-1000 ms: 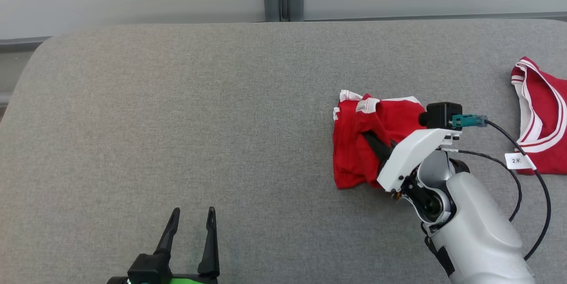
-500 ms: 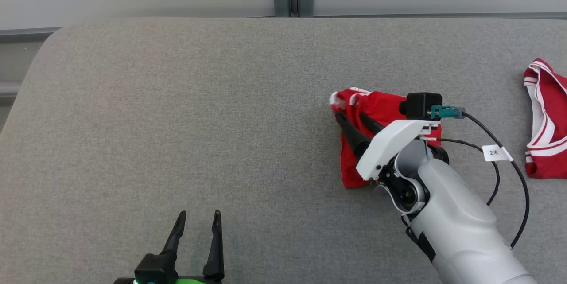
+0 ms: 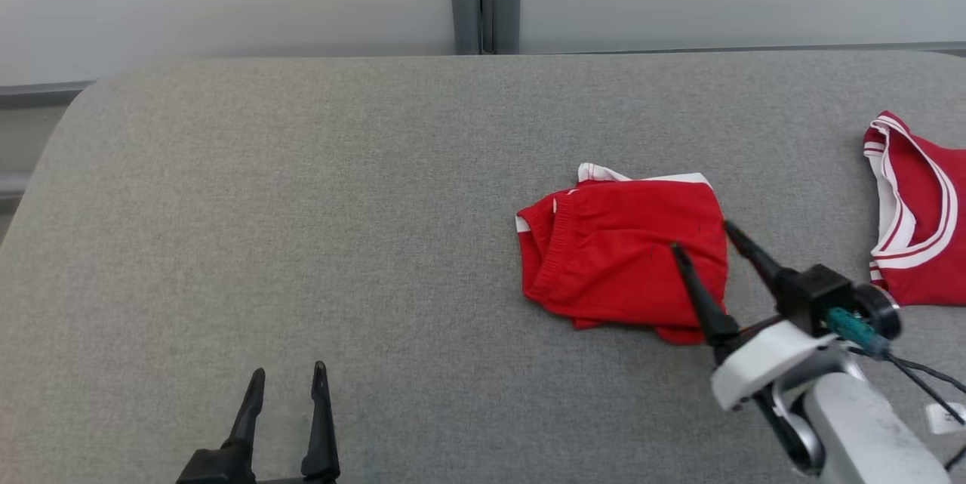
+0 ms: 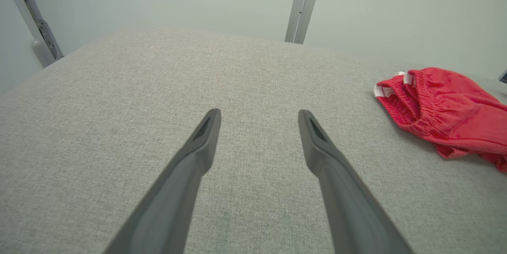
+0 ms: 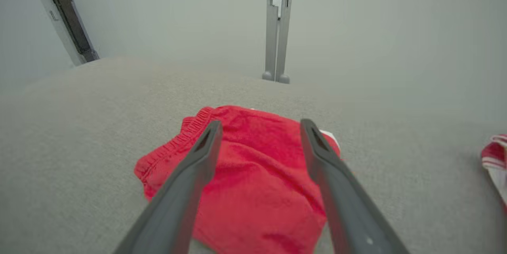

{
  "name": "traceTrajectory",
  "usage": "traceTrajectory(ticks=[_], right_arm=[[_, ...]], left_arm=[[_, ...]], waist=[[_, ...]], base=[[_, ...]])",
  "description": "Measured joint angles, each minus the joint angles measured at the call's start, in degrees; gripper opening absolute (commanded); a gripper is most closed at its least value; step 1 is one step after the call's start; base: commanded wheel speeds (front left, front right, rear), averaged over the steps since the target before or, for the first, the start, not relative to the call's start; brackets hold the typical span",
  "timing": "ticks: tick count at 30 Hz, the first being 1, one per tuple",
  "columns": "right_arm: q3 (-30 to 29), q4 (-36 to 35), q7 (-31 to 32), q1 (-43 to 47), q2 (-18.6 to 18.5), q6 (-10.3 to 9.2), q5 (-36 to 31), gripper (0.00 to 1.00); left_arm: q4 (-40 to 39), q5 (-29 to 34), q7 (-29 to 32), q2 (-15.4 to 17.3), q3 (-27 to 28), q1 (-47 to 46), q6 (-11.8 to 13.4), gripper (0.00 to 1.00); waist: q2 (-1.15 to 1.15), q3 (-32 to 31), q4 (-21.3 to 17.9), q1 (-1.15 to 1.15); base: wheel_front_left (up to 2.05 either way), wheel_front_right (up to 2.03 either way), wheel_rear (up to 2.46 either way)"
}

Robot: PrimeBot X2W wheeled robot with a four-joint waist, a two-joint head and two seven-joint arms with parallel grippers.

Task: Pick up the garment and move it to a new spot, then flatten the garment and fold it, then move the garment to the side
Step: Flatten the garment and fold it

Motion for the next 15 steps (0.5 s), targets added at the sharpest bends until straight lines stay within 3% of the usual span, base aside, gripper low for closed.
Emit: traceTrajectory(ticks=[7,15], right_arm=[[-14.5,-11.3,-0.2,13.3,1.0,0.01,-7.7,1.0],[-21.6,-14.3,-0.2,22.2,2.2,0.01,-10.9,1.0]], left_arm=[[-2.1,0.0,0.0,0.0,2.8,1.8,-0.2,1.0],[-2.9,0.6,0.0,0.0,5.7,4.2,-0.4,1.0]], waist=[[0.0,-2.6,-1.2,0.0],[0.0,-5.8,-1.2,0.0]], base=[[0.0,0.0,0.0],[0.0,0.0,0.0]])
